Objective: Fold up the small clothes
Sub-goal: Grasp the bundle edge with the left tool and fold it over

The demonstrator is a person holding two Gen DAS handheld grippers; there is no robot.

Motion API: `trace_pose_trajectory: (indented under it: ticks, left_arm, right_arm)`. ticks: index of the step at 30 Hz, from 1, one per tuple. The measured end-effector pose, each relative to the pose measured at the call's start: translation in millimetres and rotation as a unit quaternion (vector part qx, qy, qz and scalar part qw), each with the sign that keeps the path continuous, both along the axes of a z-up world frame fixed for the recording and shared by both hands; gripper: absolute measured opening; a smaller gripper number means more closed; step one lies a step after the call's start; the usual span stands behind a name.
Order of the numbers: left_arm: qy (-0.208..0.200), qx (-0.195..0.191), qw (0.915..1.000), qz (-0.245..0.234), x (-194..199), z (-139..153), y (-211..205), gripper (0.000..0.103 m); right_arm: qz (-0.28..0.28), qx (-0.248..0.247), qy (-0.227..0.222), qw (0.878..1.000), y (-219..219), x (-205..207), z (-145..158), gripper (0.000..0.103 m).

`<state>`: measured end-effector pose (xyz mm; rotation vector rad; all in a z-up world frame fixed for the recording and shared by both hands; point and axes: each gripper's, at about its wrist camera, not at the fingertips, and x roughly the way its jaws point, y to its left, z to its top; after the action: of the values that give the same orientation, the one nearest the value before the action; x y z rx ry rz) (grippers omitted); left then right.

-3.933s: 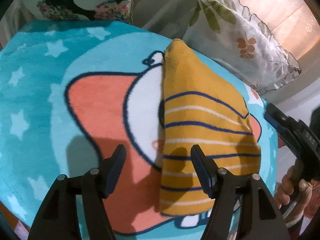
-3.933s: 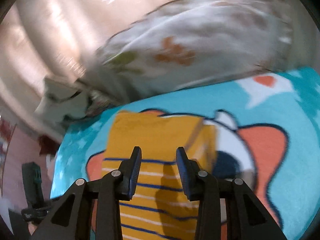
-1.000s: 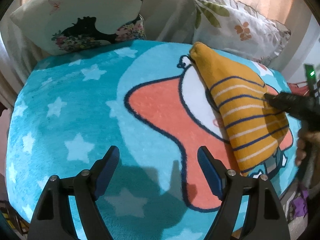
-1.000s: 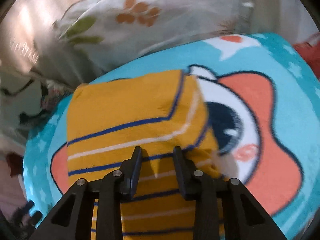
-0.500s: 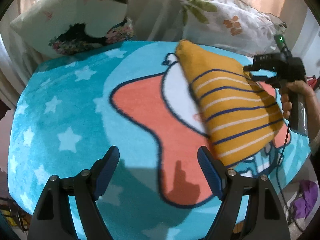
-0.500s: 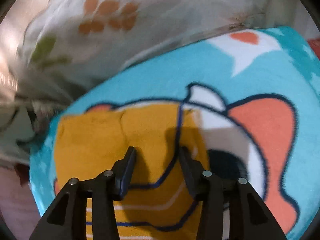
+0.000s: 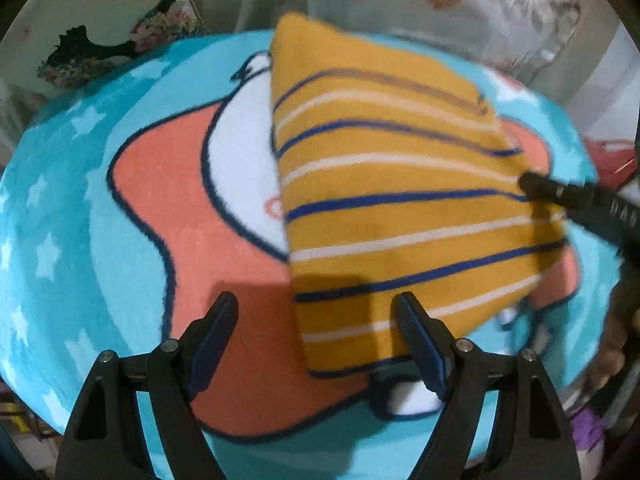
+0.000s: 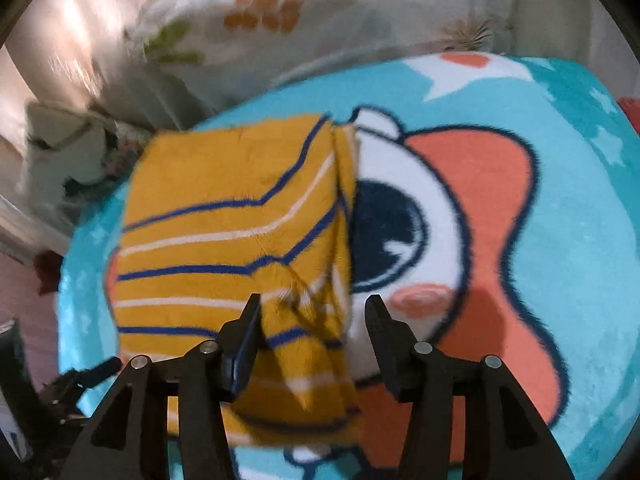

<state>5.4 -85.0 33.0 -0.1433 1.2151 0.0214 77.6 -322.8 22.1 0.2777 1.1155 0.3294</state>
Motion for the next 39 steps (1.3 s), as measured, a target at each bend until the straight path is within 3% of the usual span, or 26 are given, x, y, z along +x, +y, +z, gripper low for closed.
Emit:
trace_pose_trajectory:
  ticks: [3, 6, 9, 13, 18, 22, 23, 28, 33, 39]
  left_arm:
    - [-0.019, 0.002, 0.9998, 0.004, 7.3, 17.2, -13.6, 0.081]
    - [-0.018, 0.006, 0.9998, 0.002, 21.3, 10.3, -26.2, 0.081]
    - [0.009, 0.063, 0.9979, -0.008, 36.8, -7.2, -43.8, 0.081]
    - [-0.019, 0.055, 0.998, -0.023, 52.5, 14.4, -60.7, 0.081]
    - [-0.036, 0.028, 0.9979, -0.046, 106.8, 21.1, -89.2, 0.081]
    - [-0.008, 0.105, 0.9922, -0.065, 141.8, -10.0, -113.9, 0.082]
    - [-0.013, 0.124, 0.9895, -0.073, 145.8, -14.5, -119.7, 0.088]
    - [-0.027, 0.155, 0.9825, -0.099, 151.4, -18.1, -135.5, 0.093]
    - [-0.036, 0.143, 0.9837, -0.102, 157.4, -16.5, -132.8, 0.095]
    - [-0.067, 0.081, 0.9918, -0.073, 147.2, 7.7, -96.8, 0.095]
  right_arm:
    - [-0.006, 0.012, -0.018, 1.0, -18.2, -15.0, 8.4, 0.055]
    - [-0.014, 0.013, -0.024, 1.0, -33.9, -26.7, 6.0, 0.056]
    - [-0.025, 0.028, -0.021, 0.999, -55.0, -32.5, 0.5, 0.056]
    - [-0.045, 0.058, -0.018, 0.997, -83.0, -45.1, -3.1, 0.057]
    - [-0.064, 0.087, -0.006, 0.994, -104.5, -61.4, -14.1, 0.057]
    - [-0.069, 0.087, -0.002, 0.994, -111.4, -68.3, -16.0, 0.057]
    - [-0.072, 0.088, -0.001, 0.994, -113.8, -70.1, -16.7, 0.057]
    - [-0.086, 0.088, 0.007, 0.992, -125.0, -73.8, -24.3, 0.058]
    - [-0.1, 0.089, 0.016, 0.991, -127.6, -69.2, -30.8, 0.059]
    - [-0.074, 0.102, -0.015, 0.992, -107.9, -61.1, -12.2, 0.059]
